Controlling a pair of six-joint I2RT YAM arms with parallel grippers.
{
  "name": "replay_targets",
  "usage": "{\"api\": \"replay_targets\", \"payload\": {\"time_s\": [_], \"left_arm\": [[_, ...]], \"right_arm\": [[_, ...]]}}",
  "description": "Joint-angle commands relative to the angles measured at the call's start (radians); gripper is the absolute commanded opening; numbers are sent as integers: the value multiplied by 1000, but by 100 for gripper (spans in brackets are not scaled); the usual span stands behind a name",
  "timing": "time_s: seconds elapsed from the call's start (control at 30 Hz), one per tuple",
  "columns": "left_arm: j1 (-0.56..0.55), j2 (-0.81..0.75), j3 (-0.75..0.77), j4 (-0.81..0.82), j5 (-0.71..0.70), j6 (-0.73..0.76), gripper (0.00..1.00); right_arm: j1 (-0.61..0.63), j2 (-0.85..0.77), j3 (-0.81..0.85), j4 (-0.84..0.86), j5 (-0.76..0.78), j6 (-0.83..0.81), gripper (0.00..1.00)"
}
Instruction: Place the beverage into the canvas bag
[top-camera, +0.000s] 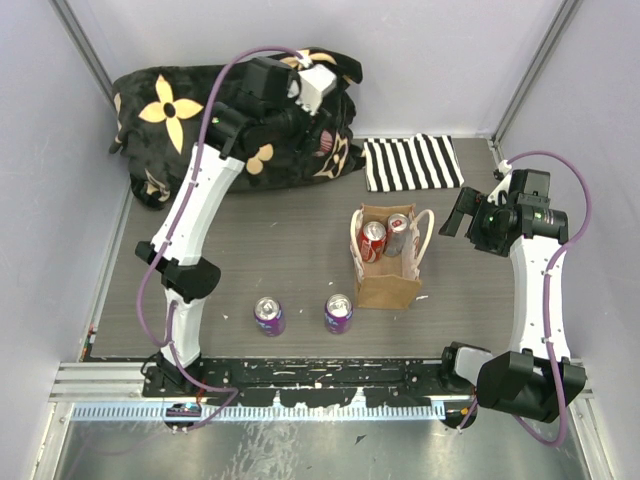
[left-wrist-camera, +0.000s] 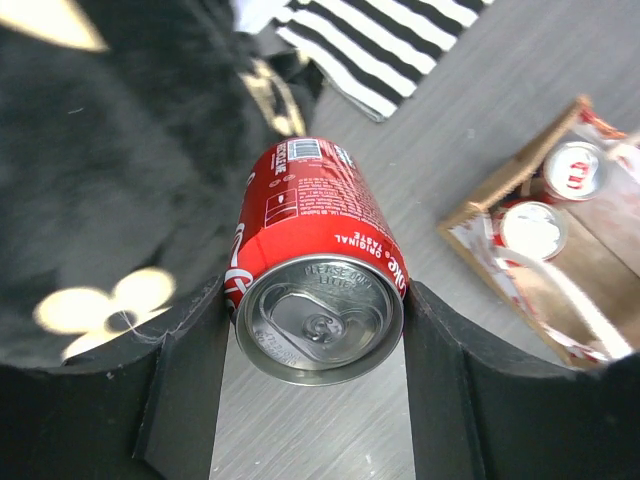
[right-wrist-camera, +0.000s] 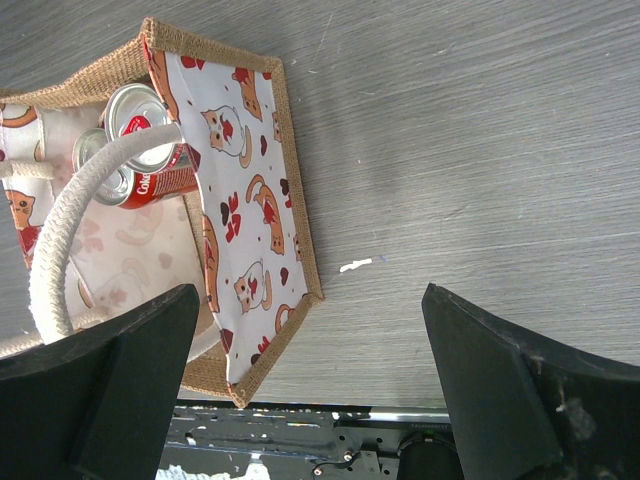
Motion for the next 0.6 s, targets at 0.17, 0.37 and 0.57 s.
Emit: {"api": "replay_targets", "payload": {"time_s": [0.17,0.37,0.57], "left_arm": [[-180,-71,-182,271,116,-63,0],[-243,-45,-178,279,144,-79,0],[-328,-23,-239,267,153,-70,0]], "right_arm": [[-6,-38,11,20,-2,3,100],[-5,-36,4,22,-2,1,100],[-5,-36,-13,32,-7,0,100]]}}
